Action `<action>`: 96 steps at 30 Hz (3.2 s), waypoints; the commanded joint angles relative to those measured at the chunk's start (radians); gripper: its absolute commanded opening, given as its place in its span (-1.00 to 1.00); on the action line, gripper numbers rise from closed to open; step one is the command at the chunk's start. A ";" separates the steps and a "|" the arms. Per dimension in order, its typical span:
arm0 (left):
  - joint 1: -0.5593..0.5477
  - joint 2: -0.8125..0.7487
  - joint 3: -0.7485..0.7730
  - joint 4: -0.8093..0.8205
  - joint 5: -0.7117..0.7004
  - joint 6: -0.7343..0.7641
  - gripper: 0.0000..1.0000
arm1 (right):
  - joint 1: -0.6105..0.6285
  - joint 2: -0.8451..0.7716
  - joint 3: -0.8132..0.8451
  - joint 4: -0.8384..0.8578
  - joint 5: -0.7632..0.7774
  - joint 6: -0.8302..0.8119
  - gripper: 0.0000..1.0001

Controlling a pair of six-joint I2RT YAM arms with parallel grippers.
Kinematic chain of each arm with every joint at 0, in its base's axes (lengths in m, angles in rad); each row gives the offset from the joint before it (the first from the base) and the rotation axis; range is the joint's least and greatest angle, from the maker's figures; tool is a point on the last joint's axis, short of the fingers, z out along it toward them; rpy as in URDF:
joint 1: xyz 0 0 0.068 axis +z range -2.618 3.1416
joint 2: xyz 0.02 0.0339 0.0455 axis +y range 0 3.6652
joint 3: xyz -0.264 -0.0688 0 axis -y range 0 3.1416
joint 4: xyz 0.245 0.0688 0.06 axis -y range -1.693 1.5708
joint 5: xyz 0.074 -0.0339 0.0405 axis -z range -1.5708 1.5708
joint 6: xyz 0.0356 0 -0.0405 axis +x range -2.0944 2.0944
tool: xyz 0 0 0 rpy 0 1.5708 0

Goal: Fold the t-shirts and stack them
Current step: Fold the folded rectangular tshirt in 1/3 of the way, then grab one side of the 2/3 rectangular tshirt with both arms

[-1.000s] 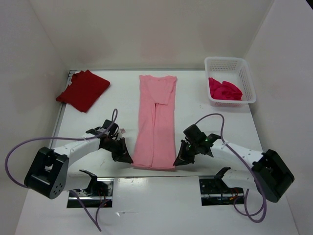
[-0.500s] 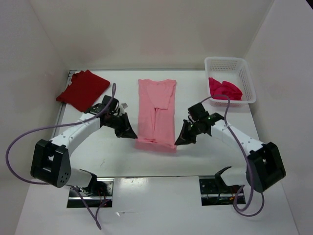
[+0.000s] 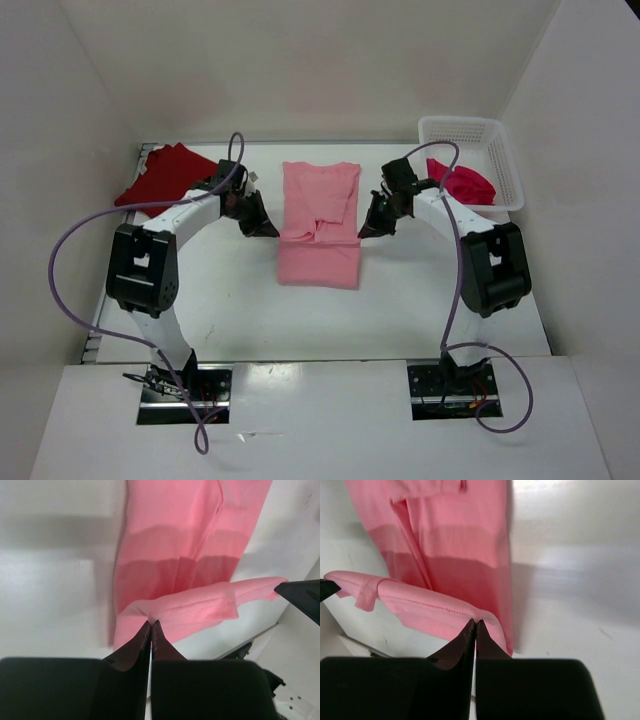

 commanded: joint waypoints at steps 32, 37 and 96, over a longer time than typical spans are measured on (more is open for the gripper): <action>-0.065 -0.269 -0.371 0.333 -0.073 -0.130 -0.20 | 0.078 -0.048 0.031 0.127 0.015 -0.056 -0.95; -0.045 -0.276 -0.425 0.333 -0.079 -0.130 -0.28 | 0.136 -0.016 -0.018 0.177 -0.034 -0.016 -1.00; -0.082 -0.313 -0.529 0.413 -0.101 -0.200 -0.21 | 0.192 -0.112 -0.194 0.292 0.076 0.067 -0.95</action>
